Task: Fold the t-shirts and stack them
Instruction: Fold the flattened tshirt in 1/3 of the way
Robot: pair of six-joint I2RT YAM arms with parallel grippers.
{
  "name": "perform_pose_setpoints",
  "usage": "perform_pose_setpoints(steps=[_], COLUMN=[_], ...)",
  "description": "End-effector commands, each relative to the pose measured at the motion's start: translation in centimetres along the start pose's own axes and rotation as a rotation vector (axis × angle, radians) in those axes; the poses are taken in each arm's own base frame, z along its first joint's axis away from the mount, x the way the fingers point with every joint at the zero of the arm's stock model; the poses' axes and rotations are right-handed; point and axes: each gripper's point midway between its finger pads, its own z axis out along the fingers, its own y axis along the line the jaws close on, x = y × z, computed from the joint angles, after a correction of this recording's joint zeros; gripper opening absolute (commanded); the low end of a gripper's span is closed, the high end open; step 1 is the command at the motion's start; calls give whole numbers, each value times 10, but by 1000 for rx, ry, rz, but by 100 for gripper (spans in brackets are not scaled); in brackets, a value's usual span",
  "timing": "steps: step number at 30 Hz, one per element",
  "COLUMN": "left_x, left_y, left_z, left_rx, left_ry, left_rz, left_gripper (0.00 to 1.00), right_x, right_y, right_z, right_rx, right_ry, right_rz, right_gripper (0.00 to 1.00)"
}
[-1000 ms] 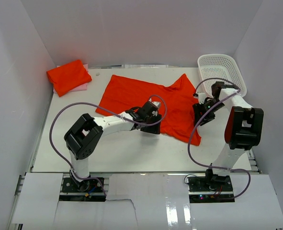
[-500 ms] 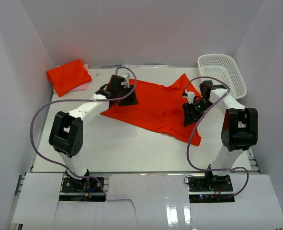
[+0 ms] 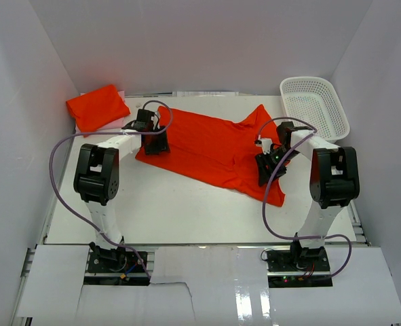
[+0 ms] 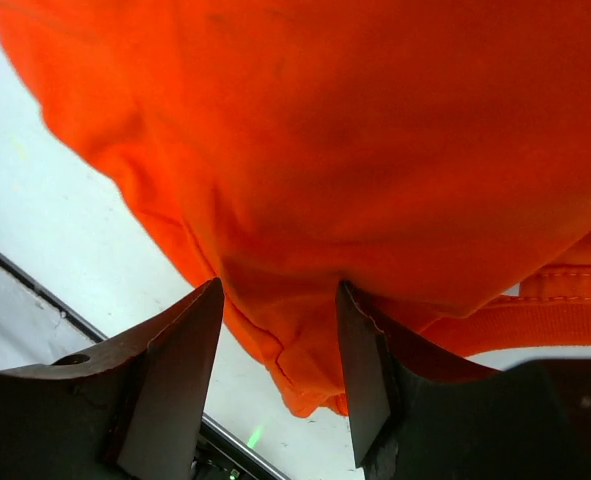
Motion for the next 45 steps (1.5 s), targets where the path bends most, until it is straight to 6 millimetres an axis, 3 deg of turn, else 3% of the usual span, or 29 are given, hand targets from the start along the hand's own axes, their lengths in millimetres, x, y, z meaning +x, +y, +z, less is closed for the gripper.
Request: perform_pose_setpoints(steps=[1,9,17,27,30,36,45], left_x=[-15,2,39,84,94,130,188], left_y=[-1,33,55,59,57,55,61], left_z=[-7,1,5,-8,-15,-28,-59], left_rx=[-7,-177,-259,-322,-337,-380,-416], left_ry=[-37,19,118,193,199,241,292], left_rz=[39,50,29,-27,-44,-91,-232], left_gripper=[63,63,63,63,63,63,63], right_x=[6,19,35,27,34,46,49], right_y=[-12,-33,-49,-64,-67,-74,-66], right_z=[8,11,11,-5,-6,-5,-6], right_rx=[56,159,217,267,298,347,335], right_ry=[32,87,162,207,219,236,245], right_rz=[31,79,80,24,12,-8,-36], right_gripper=[55,55,56,56,56,56,56])
